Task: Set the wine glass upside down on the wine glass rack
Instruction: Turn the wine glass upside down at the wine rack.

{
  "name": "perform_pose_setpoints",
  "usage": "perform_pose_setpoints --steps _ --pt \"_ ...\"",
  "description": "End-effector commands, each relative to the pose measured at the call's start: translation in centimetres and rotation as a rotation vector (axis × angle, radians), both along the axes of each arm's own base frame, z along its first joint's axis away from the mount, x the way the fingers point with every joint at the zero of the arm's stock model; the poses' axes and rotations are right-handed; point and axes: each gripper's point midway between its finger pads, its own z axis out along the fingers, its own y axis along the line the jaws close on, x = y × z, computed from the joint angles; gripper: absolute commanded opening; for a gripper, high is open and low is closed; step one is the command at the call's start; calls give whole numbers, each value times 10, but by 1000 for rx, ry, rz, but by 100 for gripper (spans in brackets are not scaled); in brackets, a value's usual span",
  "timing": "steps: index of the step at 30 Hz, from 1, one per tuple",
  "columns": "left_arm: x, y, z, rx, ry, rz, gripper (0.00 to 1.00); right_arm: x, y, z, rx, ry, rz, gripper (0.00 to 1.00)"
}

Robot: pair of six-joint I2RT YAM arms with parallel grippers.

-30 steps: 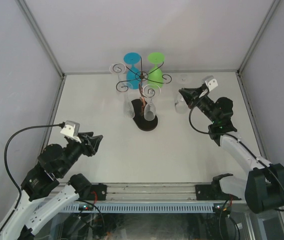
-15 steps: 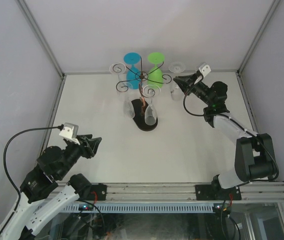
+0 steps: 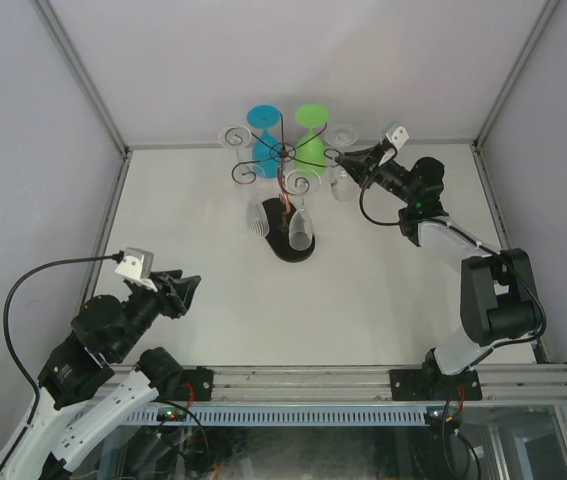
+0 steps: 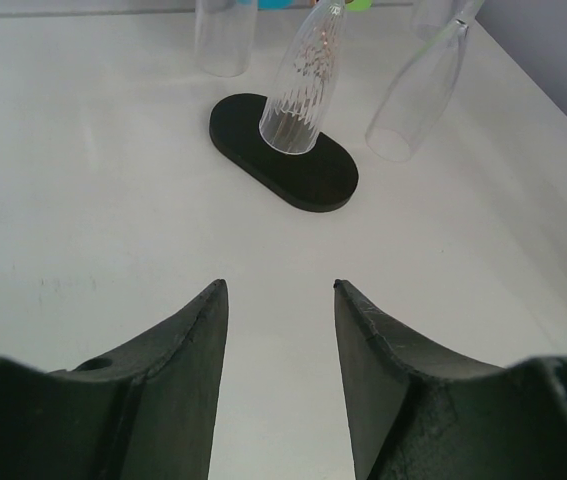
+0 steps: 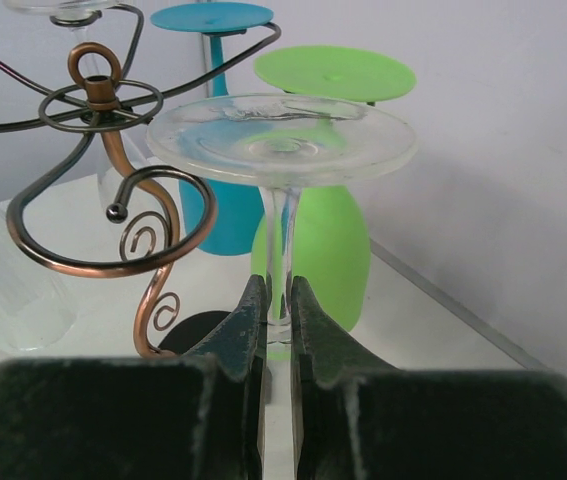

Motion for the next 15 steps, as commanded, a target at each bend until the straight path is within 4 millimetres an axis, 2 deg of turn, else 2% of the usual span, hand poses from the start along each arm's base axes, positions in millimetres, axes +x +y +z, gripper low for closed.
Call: perform_pose_setpoints --steps 1,15 --pt "4 0 5 -25 -20 20 51 -7 12 44 36 -145 50 0" --pt "6 0 3 -23 -23 23 49 -14 29 43 44 -158 130 0"
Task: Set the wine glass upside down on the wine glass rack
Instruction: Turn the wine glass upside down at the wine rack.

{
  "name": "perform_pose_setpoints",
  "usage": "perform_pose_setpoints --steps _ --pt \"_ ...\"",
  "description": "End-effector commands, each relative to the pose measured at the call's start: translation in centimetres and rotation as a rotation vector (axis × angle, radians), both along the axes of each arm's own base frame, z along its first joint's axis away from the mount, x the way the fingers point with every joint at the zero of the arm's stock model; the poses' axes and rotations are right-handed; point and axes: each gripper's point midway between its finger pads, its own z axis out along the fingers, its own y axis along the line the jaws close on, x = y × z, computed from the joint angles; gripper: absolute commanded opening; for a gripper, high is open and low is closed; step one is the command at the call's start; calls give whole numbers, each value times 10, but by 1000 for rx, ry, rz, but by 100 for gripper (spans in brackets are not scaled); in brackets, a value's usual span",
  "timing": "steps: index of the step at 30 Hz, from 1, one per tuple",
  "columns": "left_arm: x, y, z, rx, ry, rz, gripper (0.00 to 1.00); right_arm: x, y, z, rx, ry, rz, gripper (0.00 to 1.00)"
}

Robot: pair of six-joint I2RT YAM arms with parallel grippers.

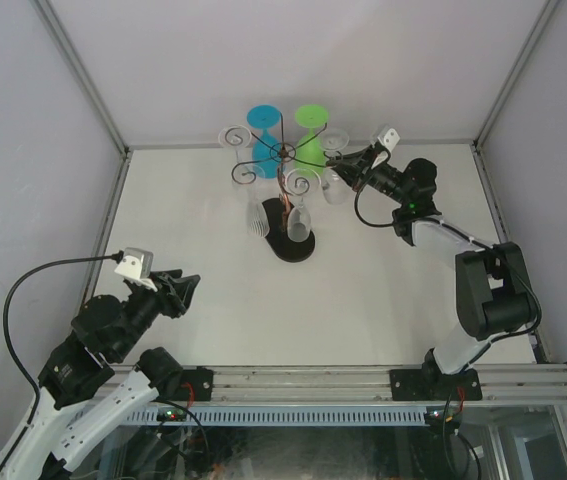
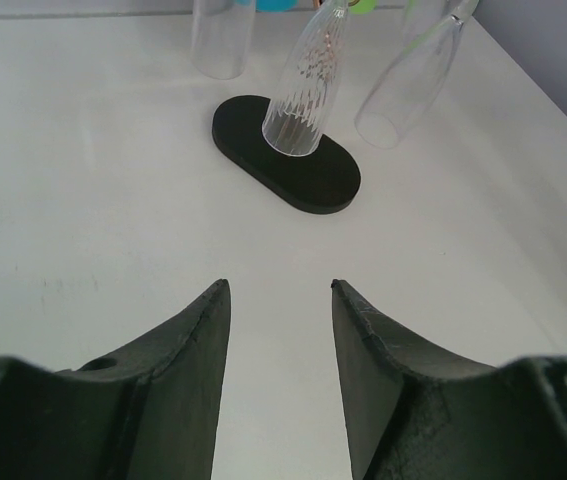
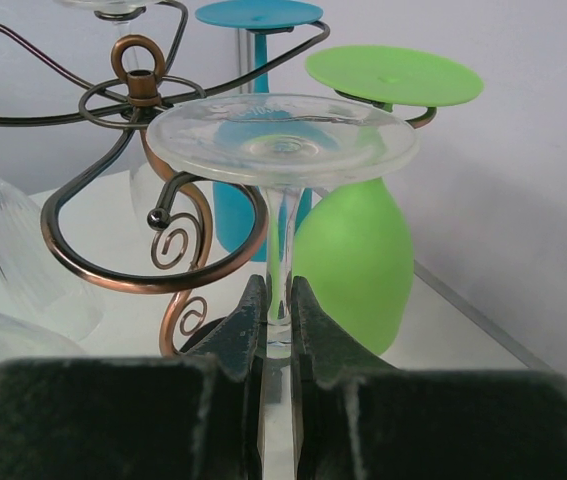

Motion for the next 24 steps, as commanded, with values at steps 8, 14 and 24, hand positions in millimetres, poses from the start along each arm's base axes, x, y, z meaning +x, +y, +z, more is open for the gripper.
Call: perform_pose_setpoints --steps 8,14,24 --pt "5 0 2 -23 -19 20 49 -13 18 46 65 -128 118 0" --pt "5 -1 1 -21 -19 18 49 -18 23 44 96 -116 167 0" --pt "5 0 2 -23 -21 22 49 -29 22 47 154 -128 198 0"
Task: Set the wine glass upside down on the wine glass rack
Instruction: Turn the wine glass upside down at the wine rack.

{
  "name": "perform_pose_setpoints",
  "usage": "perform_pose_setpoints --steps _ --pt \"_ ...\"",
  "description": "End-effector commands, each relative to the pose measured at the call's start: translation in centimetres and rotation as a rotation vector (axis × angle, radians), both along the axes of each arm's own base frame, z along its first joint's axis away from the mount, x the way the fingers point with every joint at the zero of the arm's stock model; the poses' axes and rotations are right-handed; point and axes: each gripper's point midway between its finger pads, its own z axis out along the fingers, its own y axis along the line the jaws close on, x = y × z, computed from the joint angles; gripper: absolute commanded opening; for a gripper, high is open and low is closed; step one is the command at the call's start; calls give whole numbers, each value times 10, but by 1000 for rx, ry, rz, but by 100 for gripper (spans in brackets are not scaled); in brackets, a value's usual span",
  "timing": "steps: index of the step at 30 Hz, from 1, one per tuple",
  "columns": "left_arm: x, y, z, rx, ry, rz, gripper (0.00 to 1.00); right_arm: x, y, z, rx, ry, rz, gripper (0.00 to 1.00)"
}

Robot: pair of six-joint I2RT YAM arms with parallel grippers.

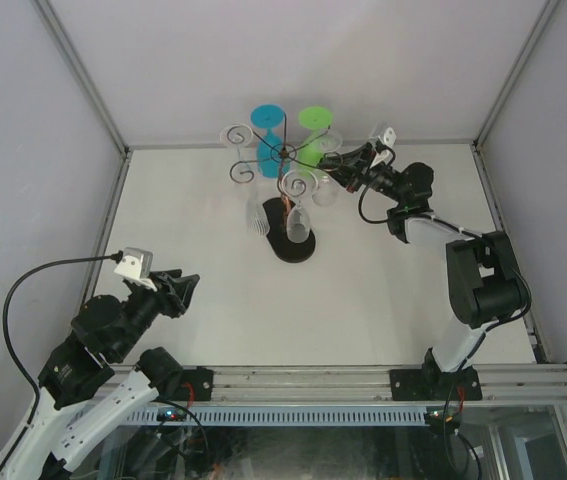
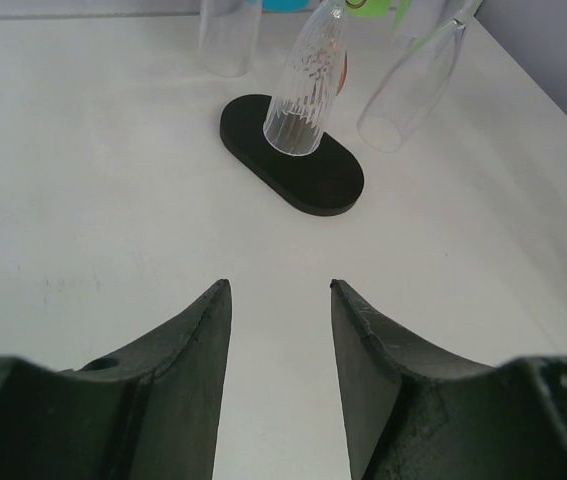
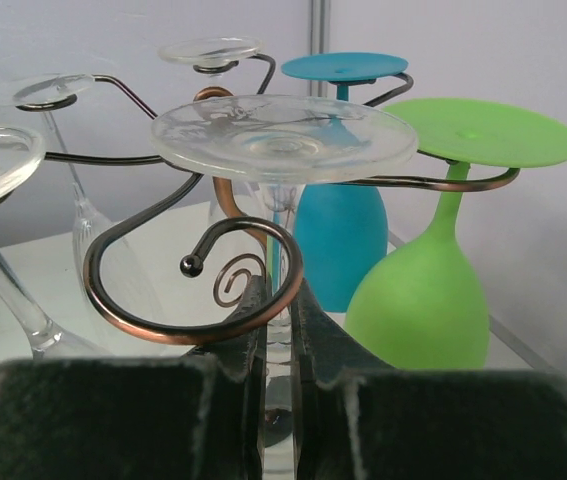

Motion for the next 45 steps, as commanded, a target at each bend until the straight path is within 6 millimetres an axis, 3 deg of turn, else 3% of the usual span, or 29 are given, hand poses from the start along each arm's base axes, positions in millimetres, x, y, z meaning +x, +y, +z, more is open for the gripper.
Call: perform_pose_setpoints --steps 1,30,45 --pt "4 -1 2 -24 -21 14 49 -17 1 34 64 -123 41 0" --pt "6 -1 0 -17 -14 17 49 -28 2 18 94 -131 64 0" --pt "6 -1 0 -16 -13 18 49 -47 0 25 95 -157 81 0"
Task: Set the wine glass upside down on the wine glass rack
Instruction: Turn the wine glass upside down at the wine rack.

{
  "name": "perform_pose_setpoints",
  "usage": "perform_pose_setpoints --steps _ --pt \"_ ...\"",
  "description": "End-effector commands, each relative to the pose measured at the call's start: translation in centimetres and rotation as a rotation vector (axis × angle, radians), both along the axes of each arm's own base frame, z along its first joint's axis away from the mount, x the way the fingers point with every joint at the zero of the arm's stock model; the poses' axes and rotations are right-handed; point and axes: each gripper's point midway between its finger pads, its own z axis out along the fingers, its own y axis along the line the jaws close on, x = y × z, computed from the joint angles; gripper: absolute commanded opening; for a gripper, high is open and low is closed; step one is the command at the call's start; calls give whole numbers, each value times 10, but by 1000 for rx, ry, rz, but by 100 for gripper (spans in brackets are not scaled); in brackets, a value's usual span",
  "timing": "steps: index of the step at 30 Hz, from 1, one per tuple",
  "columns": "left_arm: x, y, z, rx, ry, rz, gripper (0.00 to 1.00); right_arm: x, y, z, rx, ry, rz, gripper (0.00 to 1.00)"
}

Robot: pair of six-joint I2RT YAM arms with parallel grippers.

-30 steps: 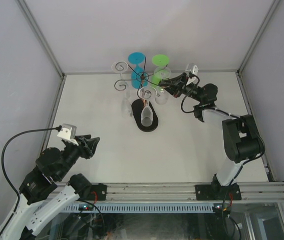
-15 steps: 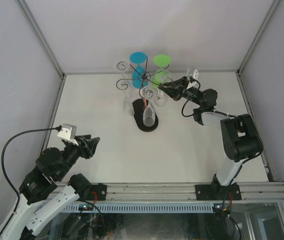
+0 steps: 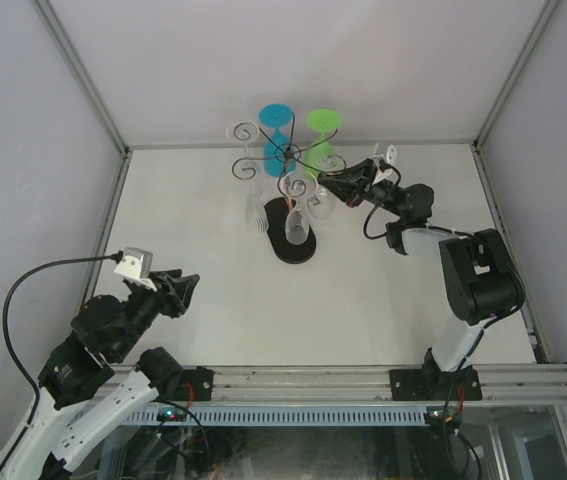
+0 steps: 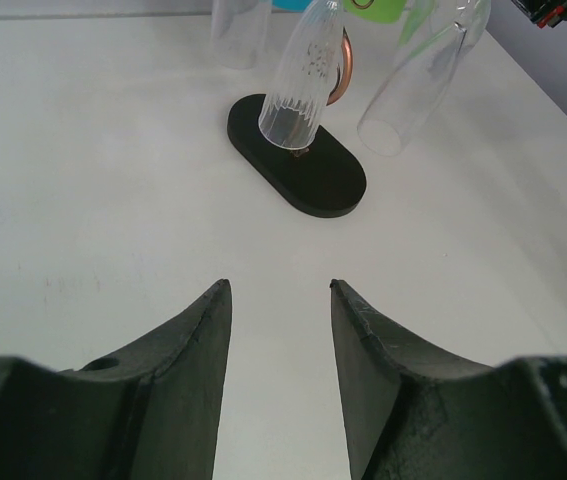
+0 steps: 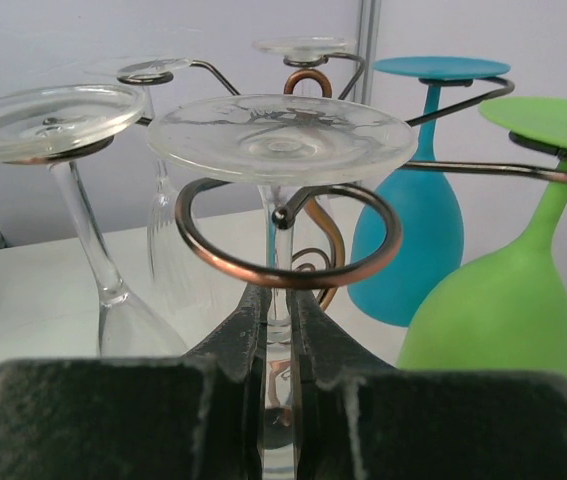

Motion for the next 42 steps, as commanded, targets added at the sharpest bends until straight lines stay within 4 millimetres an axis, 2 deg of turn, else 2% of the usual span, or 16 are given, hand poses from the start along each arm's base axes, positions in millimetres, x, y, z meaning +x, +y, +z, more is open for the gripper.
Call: perform_pose_setpoints --steps 1,13,22,33,42 --pt "6 -2 0 -18 -15 17 49 -17 -5 35 43 -107 -9 0" --pt "5 -2 0 -20 -16 15 49 -24 -17 42 54 -125 -51 0" --pt "5 -2 0 -20 -16 12 49 -16 -33 40 61 -98 -115 0" --pt "6 -2 0 -20 -15 13 49 3 -37 27 13 -34 -193 0" --pt "6 -2 0 -20 -16 13 49 -3 -36 31 20 -59 -179 0"
